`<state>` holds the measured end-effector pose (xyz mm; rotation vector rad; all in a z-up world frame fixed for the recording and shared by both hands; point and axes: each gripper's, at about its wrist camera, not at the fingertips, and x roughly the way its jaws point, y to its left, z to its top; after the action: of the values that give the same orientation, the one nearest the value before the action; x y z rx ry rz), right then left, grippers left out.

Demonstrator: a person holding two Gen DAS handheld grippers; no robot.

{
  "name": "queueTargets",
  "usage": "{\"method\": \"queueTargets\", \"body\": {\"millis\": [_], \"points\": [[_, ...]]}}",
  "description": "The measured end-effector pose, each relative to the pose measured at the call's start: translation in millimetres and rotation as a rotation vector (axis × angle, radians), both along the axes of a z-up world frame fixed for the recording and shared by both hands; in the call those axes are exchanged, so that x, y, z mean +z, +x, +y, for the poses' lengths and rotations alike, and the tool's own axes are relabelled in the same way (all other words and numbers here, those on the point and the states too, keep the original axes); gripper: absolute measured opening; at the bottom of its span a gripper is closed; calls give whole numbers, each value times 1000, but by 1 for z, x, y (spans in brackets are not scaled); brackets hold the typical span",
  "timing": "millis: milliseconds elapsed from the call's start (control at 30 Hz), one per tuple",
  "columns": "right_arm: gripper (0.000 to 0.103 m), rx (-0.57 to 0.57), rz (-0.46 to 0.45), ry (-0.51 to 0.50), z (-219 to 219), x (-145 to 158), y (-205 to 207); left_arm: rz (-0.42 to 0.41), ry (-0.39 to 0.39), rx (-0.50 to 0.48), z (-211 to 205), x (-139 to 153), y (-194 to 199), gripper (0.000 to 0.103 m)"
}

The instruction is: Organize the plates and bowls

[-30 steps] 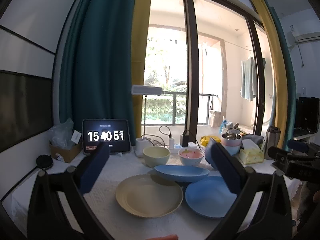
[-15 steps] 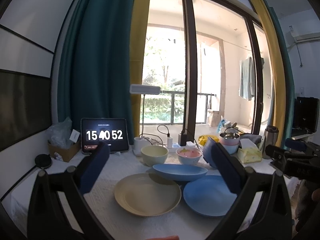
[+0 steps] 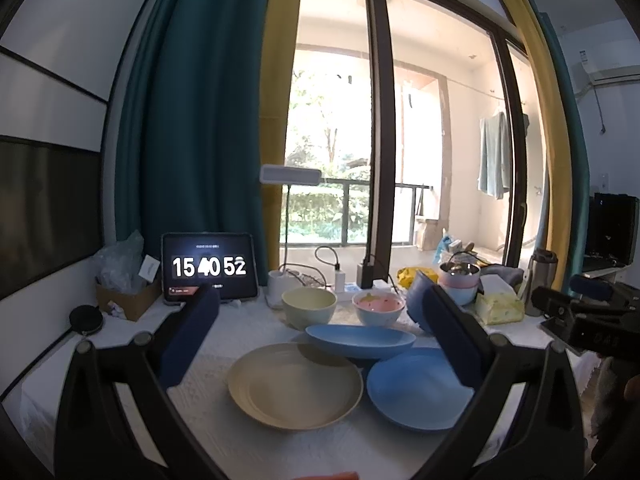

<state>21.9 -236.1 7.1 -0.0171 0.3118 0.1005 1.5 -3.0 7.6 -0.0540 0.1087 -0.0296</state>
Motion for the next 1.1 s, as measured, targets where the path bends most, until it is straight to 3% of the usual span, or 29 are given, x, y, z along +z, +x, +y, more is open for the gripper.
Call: {"method": "queueTargets", "body": {"millis": [733,1100], "points": [[92,3,3,1,2,0,0,10,-3,12,1,-4,2,102],[92,12,36,1,5,-2,19,43,-7,27,2,-2,26,102]]}}
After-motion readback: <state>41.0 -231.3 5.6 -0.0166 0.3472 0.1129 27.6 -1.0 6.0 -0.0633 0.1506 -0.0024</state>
